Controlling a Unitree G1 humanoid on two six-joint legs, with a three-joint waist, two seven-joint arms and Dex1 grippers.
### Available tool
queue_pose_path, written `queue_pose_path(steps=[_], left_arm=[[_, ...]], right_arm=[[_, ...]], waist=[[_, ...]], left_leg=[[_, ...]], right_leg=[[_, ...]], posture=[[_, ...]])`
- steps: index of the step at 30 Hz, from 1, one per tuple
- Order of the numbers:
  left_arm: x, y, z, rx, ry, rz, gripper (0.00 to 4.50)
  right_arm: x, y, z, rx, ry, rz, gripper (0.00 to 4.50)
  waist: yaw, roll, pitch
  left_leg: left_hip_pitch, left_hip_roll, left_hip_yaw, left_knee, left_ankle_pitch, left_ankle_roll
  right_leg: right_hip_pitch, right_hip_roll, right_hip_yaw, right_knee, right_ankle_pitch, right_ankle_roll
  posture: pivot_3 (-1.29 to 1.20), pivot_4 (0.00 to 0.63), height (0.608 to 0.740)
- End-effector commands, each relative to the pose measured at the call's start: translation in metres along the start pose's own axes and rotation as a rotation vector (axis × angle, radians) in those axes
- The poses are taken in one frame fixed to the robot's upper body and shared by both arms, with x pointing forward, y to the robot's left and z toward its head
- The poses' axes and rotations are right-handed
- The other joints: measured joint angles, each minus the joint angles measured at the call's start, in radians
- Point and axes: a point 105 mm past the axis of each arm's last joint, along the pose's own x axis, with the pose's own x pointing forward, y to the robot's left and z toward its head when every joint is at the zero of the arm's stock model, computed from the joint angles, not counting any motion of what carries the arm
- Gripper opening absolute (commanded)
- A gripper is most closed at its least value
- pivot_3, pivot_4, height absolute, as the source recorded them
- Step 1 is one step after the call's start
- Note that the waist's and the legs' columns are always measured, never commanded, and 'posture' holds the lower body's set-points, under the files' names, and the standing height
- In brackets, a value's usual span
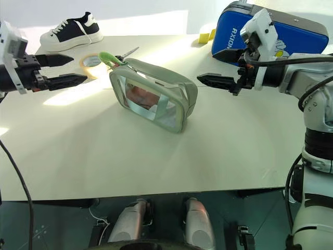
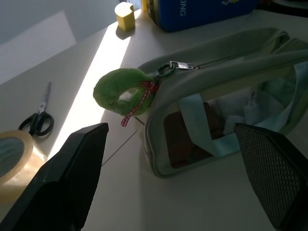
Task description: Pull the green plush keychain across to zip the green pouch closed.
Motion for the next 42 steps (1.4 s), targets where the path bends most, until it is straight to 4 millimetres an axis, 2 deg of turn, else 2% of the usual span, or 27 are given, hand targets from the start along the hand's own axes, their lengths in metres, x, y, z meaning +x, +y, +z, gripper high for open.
queue_pose_path(steps=[1, 3, 9, 13, 16, 20, 26, 29, 36, 39, 42], left_arm=[[-0.003, 0.004, 0.011, 0.044, -0.03, 0.011, 4.45], [-0.003, 0.008, 0.007, 0.036, -0.01, 0.037, 4.45], [-0.001, 0.001, 0.008, 0.05, -0.014, 0.006, 4.45], [0.003, -0.029, 0.027, 0.084, -0.046, -0.14, 4.45], [0.006, -0.053, 0.041, 0.117, -0.065, -0.242, 4.45], [0.012, -0.078, 0.05, 0.164, -0.066, -0.354, 4.45], [0.008, -0.076, 0.064, 0.191, -0.092, -0.335, 4.45], [0.007, -0.069, 0.06, 0.186, -0.08, -0.296, 4.5], [0.006, -0.063, 0.059, 0.177, -0.093, -0.258, 4.5], [0.004, -0.058, 0.06, 0.18, -0.093, -0.23, 4.5], [0.002, -0.053, 0.061, 0.178, -0.096, -0.205, 4.5]], right_arm=[[0.001, 0.009, 0.005, -0.015, -0.014, 0.014, 4.5], [0.005, 0.015, 0.005, -0.011, -0.011, 0.035, 4.5], [0.016, 0.024, 0.014, -0.033, -0.033, 0.06, 4.5], [0.038, 0.042, 0.037, -0.036, -0.082, 0.139, 4.5], [0.058, 0.046, 0.04, -0.056, -0.061, 0.127, 4.5], [0.087, 0.045, 0.033, -0.079, -0.023, 0.1, 4.5], [0.114, 0.051, 0.001, -0.164, 0.077, 0.124, 4.5], [0.118, 0.052, -0.004, -0.186, 0.085, 0.139, 3.68], [0.125, 0.05, -0.009, -0.308, 0.099, 0.166, 0.09], [0.132, 0.052, 0.002, -0.516, 0.045, 0.21, 0.03], [0.138, 0.05, 0.02, -0.638, -0.039, 0.221, 0.03]], waist=[[0.001, 0.0, 0.0], [0.002, 0.0, 0.0], [0.001, 0.0, 0.0], [-0.004, 0.0, 0.0], [-0.003, 0.0, 0.0], [0.0, 0.0, 0.0], [0.0, -0.001, 0.0], [-0.001, -0.001, 0.0], [-0.002, -0.001, 0.0], [-0.005, -0.001, 0.0], [-0.01, 0.0, 0.0]], left_leg=[[0.0, 0.0, 0.0, 0.0, 0.0, 0.0], [0.0, 0.0, 0.0, 0.001, 0.0, 0.0], [-0.001, 0.0, 0.0, 0.0, 0.0, 0.001], [-0.001, 0.0, 0.0, 0.001, 0.0, 0.001], [-0.001, 0.0, 0.0, 0.001, 0.0, 0.0], [-0.001, -0.001, 0.0, 0.002, 0.001, 0.0], [-0.001, -0.002, 0.0, 0.003, 0.001, 0.001], [0.0, -0.002, 0.0, 0.003, 0.001, 0.001], [0.0, -0.002, 0.0, 0.004, 0.001, 0.001], [0.0, -0.002, 0.0, 0.004, 0.001, 0.0], [0.001, -0.001, 0.0, 0.004, 0.002, -0.001]], right_leg=[[0.0, -0.001, 0.0, 0.0, 0.0, 0.0], [0.0, -0.001, 0.0, 0.0, 0.0, 0.0], [-0.001, 0.0, 0.0, 0.001, 0.002, 0.003], [-0.001, 0.001, 0.0, 0.002, 0.002, 0.003], [-0.002, 0.001, 0.001, 0.003, 0.002, 0.003], [-0.001, 0.001, 0.001, 0.003, 0.002, 0.003], [0.0, 0.001, 0.001, 0.004, 0.002, 0.003], [0.0, 0.001, 0.001, 0.004, 0.002, 0.004], [0.0, 0.002, 0.001, 0.006, 0.002, 0.004], [0.001, 0.002, 0.001, 0.006, 0.002, 0.004], [0.0, 0.003, 0.001, 0.007, 0.002, 0.004]], posture=[[0.0, 0.15, 0.74], [0.0, 0.15, 0.74], [0.0, 0.15, 0.74], [0.0, 0.15, 0.74], [0.0, 0.15, 0.74], [0.0, 0.15, 0.74], [0.0, 0.15, 0.74], [0.0, 0.15, 0.74], [0.0, 0.15, 0.74], [0.0, 0.15, 0.74], [0.0, 0.15, 0.74]])
